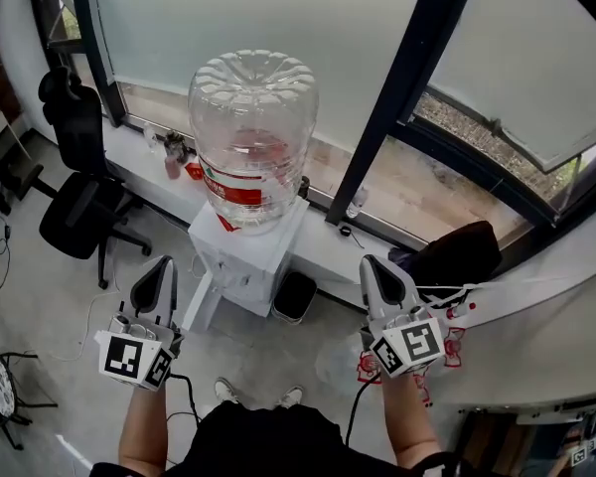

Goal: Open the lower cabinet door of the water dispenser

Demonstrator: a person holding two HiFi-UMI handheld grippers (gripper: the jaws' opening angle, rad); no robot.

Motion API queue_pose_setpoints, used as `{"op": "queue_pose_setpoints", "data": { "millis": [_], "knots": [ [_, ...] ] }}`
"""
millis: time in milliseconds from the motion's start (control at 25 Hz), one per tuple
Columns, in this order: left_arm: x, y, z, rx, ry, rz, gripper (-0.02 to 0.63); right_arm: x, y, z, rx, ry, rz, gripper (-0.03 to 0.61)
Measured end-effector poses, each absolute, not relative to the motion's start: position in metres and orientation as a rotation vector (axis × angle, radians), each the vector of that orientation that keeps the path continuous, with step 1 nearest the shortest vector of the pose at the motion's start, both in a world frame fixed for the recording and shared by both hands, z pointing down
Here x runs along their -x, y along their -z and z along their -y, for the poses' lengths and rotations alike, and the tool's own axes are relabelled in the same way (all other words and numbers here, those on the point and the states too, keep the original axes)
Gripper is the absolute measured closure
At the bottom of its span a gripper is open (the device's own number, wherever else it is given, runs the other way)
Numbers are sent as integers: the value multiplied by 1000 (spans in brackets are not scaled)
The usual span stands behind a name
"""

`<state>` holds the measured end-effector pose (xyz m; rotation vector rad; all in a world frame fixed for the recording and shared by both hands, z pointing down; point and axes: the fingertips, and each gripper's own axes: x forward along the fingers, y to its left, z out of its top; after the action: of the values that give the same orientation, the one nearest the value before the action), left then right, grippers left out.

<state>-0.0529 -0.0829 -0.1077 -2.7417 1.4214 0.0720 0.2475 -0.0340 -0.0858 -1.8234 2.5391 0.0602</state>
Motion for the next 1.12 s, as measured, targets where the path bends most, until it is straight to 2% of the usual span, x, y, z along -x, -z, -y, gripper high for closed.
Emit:
{"op": "queue_pose_setpoints", "data": {
  "millis": [560, 1120],
  "knots": [
    [67, 142, 47, 2632, -183, -1437, 606, -307, 118, -29, 1982, -42, -2267, 574],
    [53, 135, 28, 2657, -209, -1375, 606, -314, 107, -53, 2071, -74, -2241, 574]
  ]
}}
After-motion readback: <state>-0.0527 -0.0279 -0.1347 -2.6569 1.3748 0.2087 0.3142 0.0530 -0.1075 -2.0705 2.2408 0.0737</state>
